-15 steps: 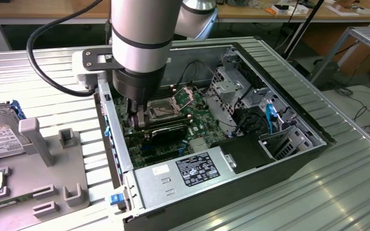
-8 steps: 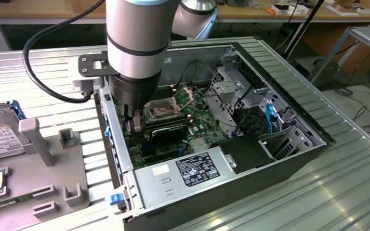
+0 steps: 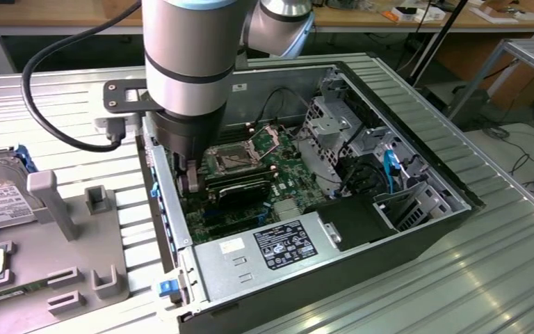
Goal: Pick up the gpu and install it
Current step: 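Press down on the gpu until it lock into place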
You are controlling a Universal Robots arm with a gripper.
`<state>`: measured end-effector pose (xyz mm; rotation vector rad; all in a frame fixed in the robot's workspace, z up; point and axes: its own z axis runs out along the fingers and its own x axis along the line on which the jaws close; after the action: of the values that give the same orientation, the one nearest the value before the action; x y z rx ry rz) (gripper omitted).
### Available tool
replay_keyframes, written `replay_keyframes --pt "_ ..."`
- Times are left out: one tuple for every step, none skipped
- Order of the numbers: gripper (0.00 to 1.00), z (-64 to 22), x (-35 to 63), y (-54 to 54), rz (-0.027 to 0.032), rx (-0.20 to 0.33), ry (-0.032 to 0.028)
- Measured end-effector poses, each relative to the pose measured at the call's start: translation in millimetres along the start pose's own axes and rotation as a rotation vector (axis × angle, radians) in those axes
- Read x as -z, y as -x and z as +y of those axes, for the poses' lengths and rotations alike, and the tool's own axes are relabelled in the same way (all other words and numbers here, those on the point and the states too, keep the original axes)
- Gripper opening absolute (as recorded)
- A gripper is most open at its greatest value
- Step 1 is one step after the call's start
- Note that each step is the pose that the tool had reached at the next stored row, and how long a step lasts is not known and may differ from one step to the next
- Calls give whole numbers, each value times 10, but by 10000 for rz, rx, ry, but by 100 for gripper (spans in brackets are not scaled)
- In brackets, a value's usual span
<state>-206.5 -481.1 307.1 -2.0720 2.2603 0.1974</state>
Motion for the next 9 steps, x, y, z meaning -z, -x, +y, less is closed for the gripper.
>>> replay_keyframes --pt "11 2 -1 0 -1 0 -1" --pt "11 19 -2 -3 -5 3 -5" --pt "11 43 -2 -5 -12 7 -1" --pt "11 59 -2 -6 -13 2 3" --pt "11 65 -2 -6 -13 -1 3" --pt "11 65 -2 -6 -20 2 2" --pt "11 65 0 -6 -26 2 2" --pt "11 68 20 -3 -26 -1 16" --pt "11 70 40 1 -22 -7 30"
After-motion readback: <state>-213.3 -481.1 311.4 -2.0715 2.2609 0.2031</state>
